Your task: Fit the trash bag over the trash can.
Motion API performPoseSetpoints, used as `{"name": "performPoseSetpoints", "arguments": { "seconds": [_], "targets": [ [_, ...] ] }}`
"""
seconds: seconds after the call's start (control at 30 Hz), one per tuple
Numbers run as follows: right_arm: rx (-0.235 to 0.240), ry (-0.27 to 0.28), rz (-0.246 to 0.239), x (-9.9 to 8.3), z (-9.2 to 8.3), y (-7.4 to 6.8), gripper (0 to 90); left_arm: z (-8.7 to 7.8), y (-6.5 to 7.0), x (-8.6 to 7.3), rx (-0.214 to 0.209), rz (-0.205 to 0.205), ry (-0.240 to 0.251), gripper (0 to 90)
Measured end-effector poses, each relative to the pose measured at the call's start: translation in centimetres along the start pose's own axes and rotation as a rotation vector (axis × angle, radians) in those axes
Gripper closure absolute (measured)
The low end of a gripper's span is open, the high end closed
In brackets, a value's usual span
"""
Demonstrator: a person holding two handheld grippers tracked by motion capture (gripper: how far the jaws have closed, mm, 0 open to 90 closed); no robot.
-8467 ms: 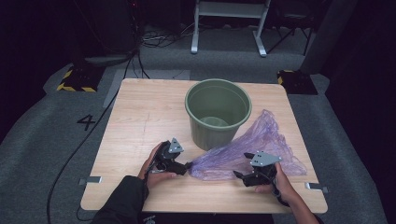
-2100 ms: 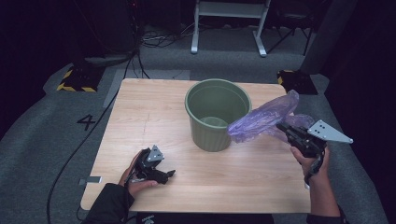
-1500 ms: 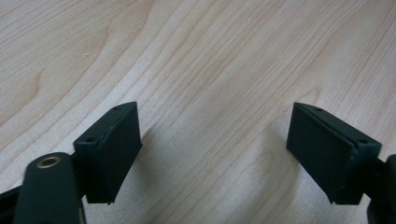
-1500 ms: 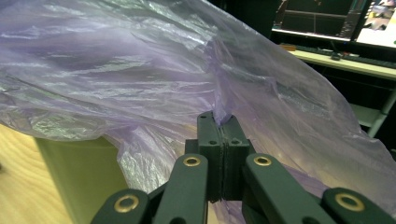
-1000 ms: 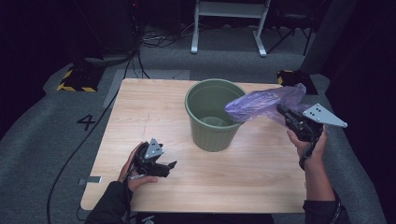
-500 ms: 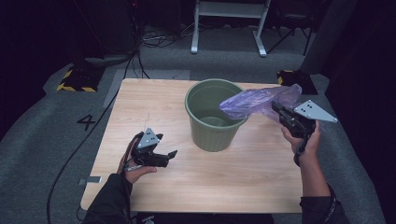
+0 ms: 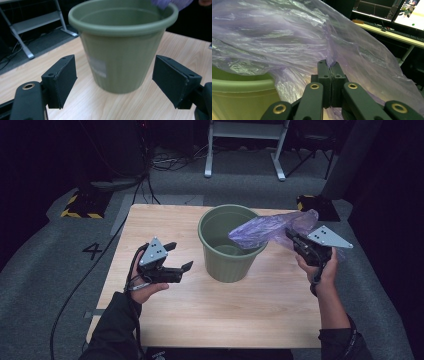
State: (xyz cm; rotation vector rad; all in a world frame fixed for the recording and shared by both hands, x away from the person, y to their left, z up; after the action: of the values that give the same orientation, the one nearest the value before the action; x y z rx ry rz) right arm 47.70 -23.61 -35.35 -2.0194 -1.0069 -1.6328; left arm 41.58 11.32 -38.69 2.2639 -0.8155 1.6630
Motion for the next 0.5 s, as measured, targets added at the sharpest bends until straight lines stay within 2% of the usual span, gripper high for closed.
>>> {"name": "performPoseSetpoints", "arguments": {
  "seconds": [0.3,0.43,0.5],
  "targets": [
    [-0.031,-0.034,-0.046,0.4,0.6,-0.3,89.0,1.5,2.2,4.7,-0.027,0.075,0.029,19.7],
    [-0.041,-0.053,-0.080,0.5,0.8,-0.7,89.0,2.4,3.7,6.1,-0.045,0.086,0.048,20.4],
    [-0.032,-0.050,-0.080,0.6,0.9,-0.8,89.0,2.9,4.3,6.4,-0.050,0.101,0.046,20.4]
  ]
}}
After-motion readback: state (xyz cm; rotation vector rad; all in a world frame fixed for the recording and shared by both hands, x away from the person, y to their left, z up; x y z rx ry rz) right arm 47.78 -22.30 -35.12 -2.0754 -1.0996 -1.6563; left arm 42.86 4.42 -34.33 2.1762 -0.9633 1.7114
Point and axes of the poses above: each handheld gripper's, and its own axes: z roughly forward along the jaws, x roughly out of its top, y roughly to its right, the point moved 8 cm from there along z, roughly forward along the jaws, and after that the axes turned 15 degrees about x, right-handed, at the moved point
